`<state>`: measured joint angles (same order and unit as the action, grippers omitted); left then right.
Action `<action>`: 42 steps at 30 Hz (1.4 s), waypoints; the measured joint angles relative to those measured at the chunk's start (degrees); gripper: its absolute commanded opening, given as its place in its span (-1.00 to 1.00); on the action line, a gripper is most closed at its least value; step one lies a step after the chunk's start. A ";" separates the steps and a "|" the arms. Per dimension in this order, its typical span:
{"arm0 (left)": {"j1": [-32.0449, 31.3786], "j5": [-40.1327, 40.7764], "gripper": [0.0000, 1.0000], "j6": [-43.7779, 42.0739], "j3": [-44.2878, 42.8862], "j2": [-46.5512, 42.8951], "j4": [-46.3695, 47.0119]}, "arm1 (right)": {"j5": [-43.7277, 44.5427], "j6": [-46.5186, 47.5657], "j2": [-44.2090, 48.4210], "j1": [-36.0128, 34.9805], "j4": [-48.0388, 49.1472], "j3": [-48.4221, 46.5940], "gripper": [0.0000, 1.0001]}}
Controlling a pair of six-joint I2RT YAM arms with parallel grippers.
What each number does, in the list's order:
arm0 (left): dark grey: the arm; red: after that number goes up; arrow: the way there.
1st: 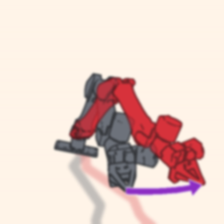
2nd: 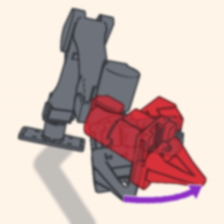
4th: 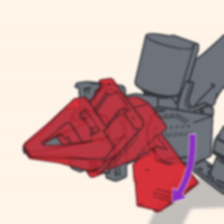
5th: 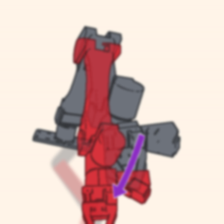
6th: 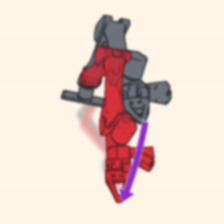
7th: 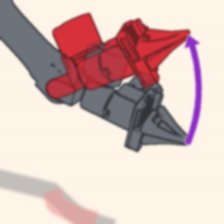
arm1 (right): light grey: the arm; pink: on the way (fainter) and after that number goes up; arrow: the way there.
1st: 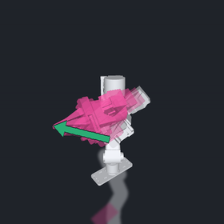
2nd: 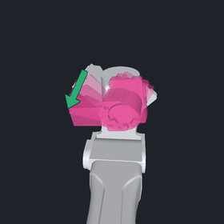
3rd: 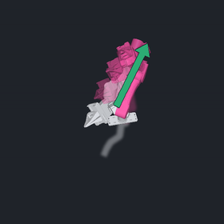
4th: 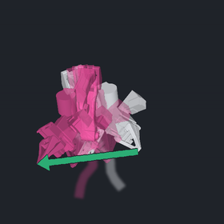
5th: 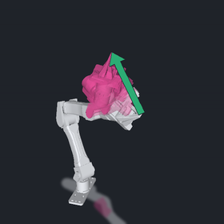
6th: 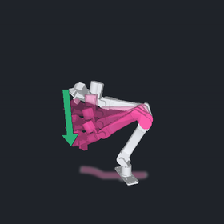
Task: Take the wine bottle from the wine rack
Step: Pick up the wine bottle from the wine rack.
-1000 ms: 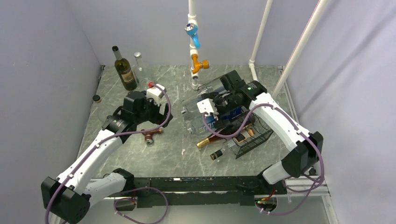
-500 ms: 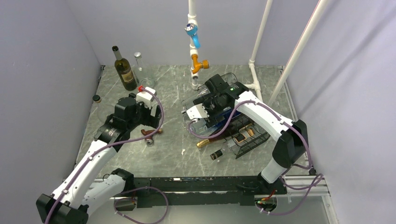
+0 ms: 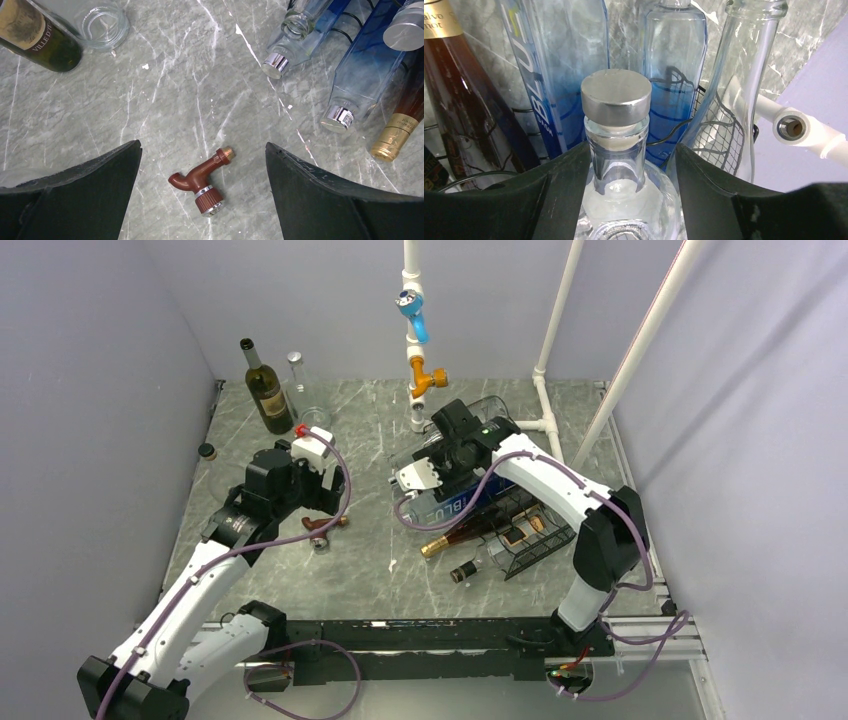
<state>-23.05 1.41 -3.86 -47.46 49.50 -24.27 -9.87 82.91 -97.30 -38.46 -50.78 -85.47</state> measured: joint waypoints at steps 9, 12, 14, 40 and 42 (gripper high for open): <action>0.00 0.00 0.99 0.00 0.00 0.00 0.00 | 1.05 0.66 -1.31 0.00 2.29 0.87 0.17; 0.00 0.00 0.99 0.00 0.02 0.00 0.00 | 1.05 0.66 -1.90 0.00 2.51 0.92 0.09; 0.00 0.00 0.99 0.00 0.02 0.00 0.00 | 1.05 0.63 -2.14 0.00 2.58 1.01 0.06; 0.11 0.09 0.99 -0.02 0.26 -0.02 0.00 | -4.42 -2.95 -1.95 2.12 -1.75 -2.71 -1.00; 0.11 0.15 0.99 -0.02 0.26 -0.02 0.00 | -5.33 -3.63 -1.31 2.36 -2.14 -3.23 -1.00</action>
<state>-22.94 1.56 -3.88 -47.20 49.47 -24.27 -15.20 79.29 -98.61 -36.10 -52.93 -88.71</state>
